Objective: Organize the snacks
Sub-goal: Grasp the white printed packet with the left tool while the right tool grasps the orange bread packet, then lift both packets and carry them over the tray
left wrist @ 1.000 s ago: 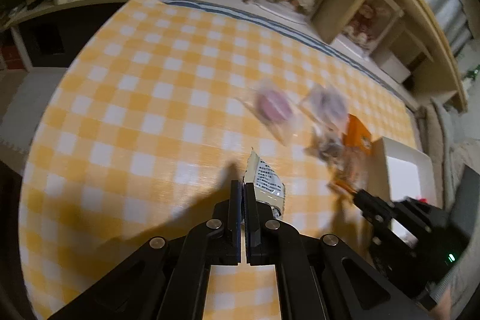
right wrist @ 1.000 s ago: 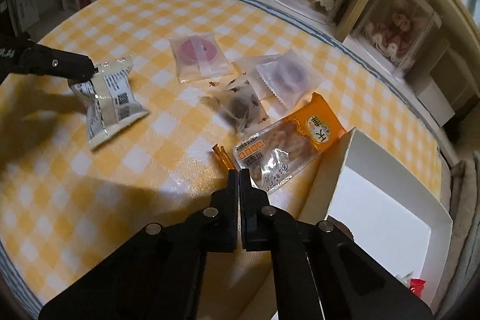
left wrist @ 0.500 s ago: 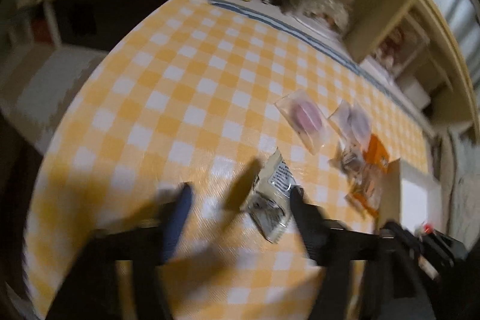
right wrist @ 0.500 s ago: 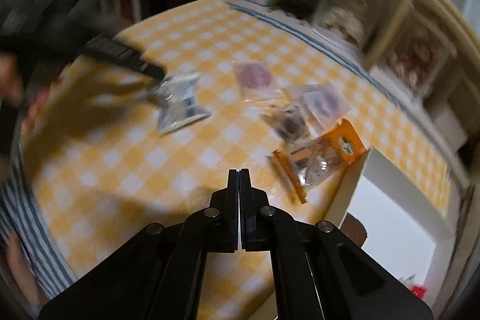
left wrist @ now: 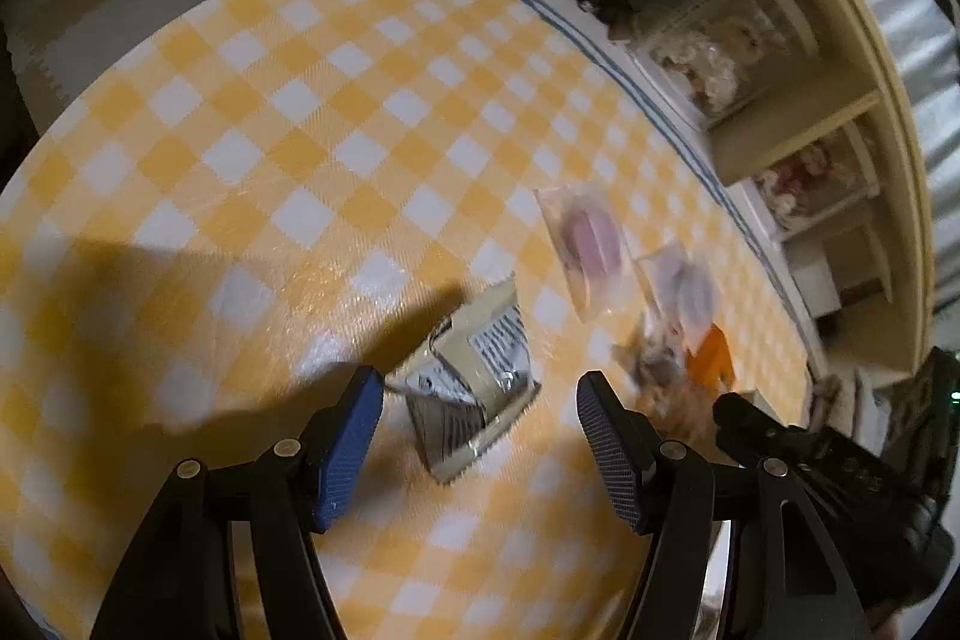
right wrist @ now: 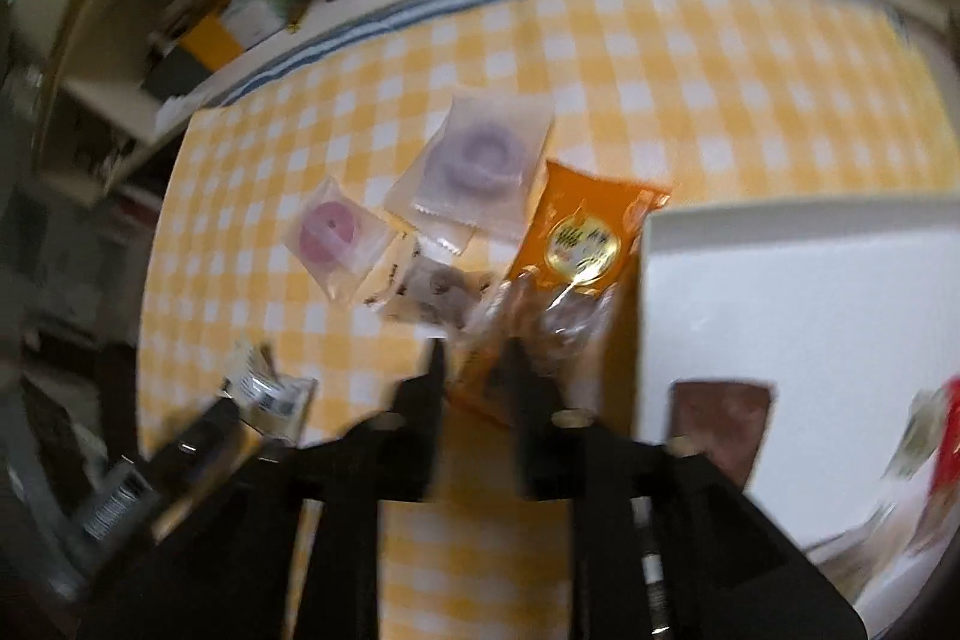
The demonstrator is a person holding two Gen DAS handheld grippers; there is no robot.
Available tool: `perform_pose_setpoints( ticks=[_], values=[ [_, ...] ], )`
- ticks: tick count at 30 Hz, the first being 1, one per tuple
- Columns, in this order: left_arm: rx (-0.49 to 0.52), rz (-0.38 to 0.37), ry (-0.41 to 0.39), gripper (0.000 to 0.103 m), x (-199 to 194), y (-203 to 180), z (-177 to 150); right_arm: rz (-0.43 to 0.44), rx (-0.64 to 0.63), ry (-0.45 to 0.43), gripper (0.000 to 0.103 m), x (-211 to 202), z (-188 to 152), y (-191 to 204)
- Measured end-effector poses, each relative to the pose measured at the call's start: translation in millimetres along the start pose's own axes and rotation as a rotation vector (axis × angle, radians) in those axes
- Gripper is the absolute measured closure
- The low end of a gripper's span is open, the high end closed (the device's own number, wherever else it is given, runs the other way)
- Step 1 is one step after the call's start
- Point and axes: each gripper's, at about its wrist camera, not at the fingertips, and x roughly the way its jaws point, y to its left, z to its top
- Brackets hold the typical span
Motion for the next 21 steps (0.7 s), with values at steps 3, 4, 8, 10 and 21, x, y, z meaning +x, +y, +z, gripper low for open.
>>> perform_pose_setpoints(
  ticks=[3, 4, 8, 10, 21],
  values=[
    [-0.003, 0.023, -0.004, 0.038, 14, 1, 1, -0.024, 0.055, 0.009, 0.058, 6, 1, 5],
    [0.007, 0.030, -0.016, 0.038, 16, -2, -1, -0.044, 0.083, 0.010, 0.058, 8, 1, 4],
    [0.066, 0.070, -0.053, 0.038, 24, -18, -2, -0.146, 0.185, -0.003, 0.058, 15, -5, -1],
    [0.082, 0.080, -0.066, 0.038, 28, -22, -2, -0.186, 0.208, -0.024, 0.058, 17, -7, -4],
    [0.206, 0.143, -0.091, 0.052, 43, -36, -4, -0.401, 0.061, -0.081, 0.062, 38, -8, 9]
  ],
)
